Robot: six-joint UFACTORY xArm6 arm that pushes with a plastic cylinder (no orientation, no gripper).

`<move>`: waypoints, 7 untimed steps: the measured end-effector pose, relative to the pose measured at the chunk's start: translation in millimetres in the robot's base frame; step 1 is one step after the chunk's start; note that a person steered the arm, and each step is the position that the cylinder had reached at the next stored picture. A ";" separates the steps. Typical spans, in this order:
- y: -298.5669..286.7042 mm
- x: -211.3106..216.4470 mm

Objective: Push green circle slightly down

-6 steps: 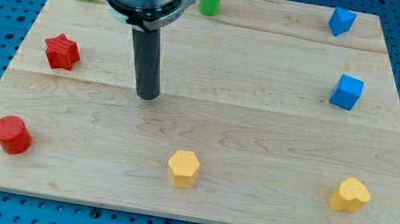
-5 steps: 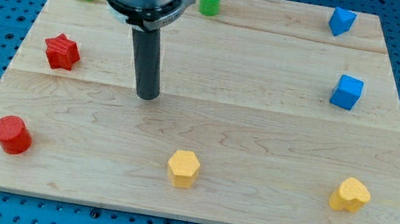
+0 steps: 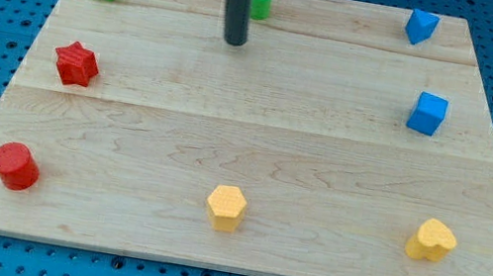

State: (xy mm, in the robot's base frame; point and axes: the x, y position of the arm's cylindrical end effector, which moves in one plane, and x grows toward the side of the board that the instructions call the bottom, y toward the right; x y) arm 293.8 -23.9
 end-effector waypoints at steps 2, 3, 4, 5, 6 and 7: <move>21.8 -16.0; 48.3 -18.4; 49.7 -22.3; 69.1 -59.4; 74.2 -78.6; 72.2 -86.4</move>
State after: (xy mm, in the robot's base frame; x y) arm 207.3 48.2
